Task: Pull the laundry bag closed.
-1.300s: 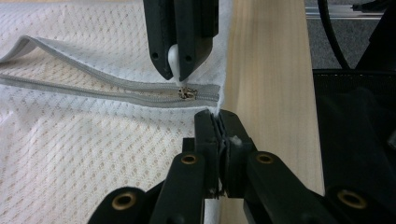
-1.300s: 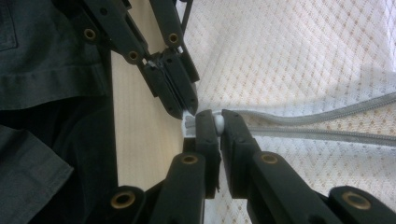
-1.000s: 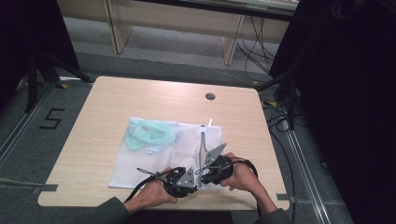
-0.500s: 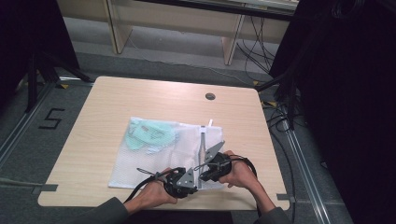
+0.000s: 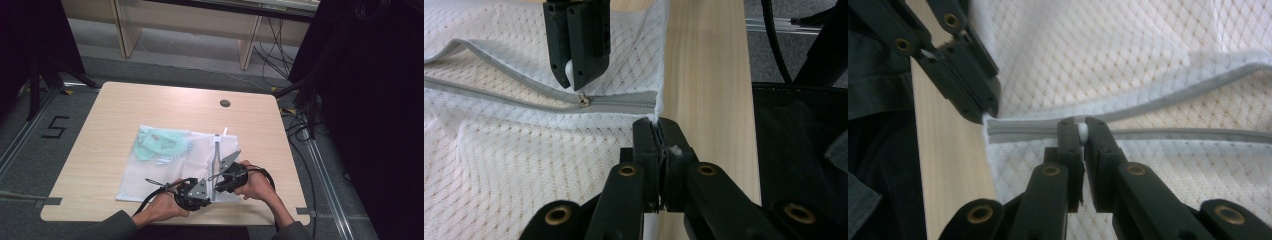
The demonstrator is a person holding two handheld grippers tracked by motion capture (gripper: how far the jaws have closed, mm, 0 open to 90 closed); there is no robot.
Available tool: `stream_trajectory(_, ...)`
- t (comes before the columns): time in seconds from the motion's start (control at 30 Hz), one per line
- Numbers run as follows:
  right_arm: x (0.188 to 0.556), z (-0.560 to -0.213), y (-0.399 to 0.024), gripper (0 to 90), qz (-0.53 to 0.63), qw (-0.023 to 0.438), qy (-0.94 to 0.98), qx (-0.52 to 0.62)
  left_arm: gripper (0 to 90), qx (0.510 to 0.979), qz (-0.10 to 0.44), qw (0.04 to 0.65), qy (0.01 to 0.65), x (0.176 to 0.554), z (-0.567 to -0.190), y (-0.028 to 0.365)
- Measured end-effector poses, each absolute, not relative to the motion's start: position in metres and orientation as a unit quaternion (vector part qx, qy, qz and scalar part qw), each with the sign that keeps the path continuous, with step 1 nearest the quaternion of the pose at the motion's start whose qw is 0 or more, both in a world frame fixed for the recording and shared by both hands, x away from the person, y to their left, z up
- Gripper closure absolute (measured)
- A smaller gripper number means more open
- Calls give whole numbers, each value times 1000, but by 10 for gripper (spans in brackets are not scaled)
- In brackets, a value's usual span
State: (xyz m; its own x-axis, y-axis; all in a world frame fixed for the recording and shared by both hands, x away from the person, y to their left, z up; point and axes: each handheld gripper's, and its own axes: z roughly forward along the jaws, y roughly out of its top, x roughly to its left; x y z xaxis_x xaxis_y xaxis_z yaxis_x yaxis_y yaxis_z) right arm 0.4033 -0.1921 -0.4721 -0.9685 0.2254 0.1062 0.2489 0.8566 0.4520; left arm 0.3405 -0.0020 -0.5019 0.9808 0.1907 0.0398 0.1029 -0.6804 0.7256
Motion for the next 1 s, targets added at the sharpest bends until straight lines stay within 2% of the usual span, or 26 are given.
stream_trajectory(0.47, 408, -474, -191, 867, -231, 13, -964, -131, 875, 914, 66, 390, 89, 341, -501, 0)
stream_trajectory(0.77, 412, -475, -191, 867, -226, 2, -965, -131, 875, 916, 54, 389, 87, 341, -502, -1)
stream_trajectory(1.0, 418, -476, -192, 867, -228, 8, -965, -133, 874, 914, 57, 391, 89, 342, -501, 0)
